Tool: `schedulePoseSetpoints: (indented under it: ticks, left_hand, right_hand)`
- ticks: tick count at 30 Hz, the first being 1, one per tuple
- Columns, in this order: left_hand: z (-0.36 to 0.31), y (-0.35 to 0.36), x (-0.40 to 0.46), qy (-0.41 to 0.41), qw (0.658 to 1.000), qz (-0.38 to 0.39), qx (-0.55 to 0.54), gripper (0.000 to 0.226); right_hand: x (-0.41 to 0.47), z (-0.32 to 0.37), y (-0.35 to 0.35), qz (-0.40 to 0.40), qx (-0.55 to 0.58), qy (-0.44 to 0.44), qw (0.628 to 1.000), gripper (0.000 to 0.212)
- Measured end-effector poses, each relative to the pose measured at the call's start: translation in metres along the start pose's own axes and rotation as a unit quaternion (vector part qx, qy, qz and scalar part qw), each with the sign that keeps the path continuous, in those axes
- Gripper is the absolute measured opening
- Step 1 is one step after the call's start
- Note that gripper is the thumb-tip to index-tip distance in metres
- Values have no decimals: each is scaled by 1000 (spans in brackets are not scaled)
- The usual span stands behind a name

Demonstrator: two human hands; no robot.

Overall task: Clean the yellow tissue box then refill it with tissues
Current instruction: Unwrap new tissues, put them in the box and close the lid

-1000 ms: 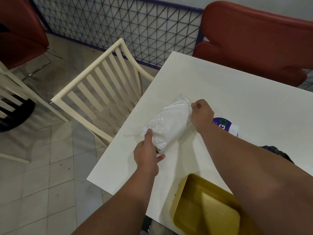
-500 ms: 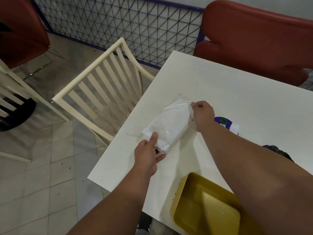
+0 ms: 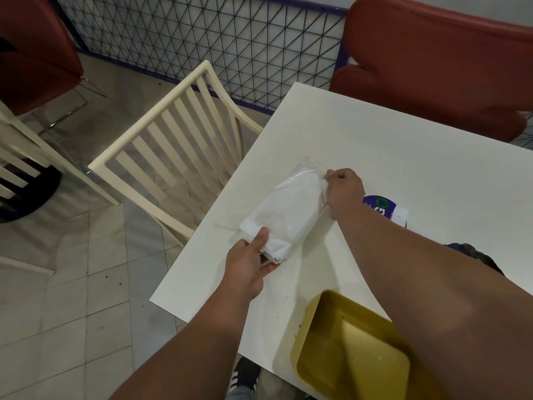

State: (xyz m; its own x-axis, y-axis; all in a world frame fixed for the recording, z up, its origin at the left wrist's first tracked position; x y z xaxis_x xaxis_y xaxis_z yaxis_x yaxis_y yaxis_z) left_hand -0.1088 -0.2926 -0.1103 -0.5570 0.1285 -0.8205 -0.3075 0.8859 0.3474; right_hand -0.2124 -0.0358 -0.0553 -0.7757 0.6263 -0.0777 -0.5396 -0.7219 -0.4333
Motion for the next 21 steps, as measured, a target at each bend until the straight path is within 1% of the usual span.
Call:
schedulePoseSetpoints:
  ticks: [3,7,9,13,17,19,21]
  left_hand:
    - [1,-6,-1,-5,1000,12,-20,33]
    - [2,-3,-4,-19,998,31,-53,34]
    - [0,2,-5,-19,998,36,-49,34]
    - [0,-1,-4,-16,999,20,-20,34]
    - [0,-19,-10,-8,998,18,-60,34]
    - [2,-22,-14,-18,996,15,-82,38]
    - [4,-18,-15,-20,997,13,-74,42]
  right_hand:
    - [2,-1,-1,-13,4,10,1000,20]
    - [1,-1,1,-6,3,6,1000,19]
    - [-1,-1,0,-6,-1,5,1000,20]
    - [0,0,-2,-18,-4,2,1000,20]
    - [1,0,-4,-26,-11,2,1000,21]
    - [0,-2,-2,-25,-8,5,1000,22]
    - [0,-4,-1,-19,-5,6,1000,21]
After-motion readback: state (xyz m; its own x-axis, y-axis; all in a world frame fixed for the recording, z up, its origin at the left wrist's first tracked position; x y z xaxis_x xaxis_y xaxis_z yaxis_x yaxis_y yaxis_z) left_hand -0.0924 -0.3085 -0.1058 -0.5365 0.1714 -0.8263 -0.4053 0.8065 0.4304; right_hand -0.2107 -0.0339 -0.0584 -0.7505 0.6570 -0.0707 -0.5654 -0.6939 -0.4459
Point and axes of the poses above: each hand's wrist, its own x-axis towards the middle knuckle, its own y-axis out of the palm, z = x × y, the point moved 9 cm from there along x, towards the middle knuckle, and after that the axes turned 12 degrees about -y, right-handed, at the moved point
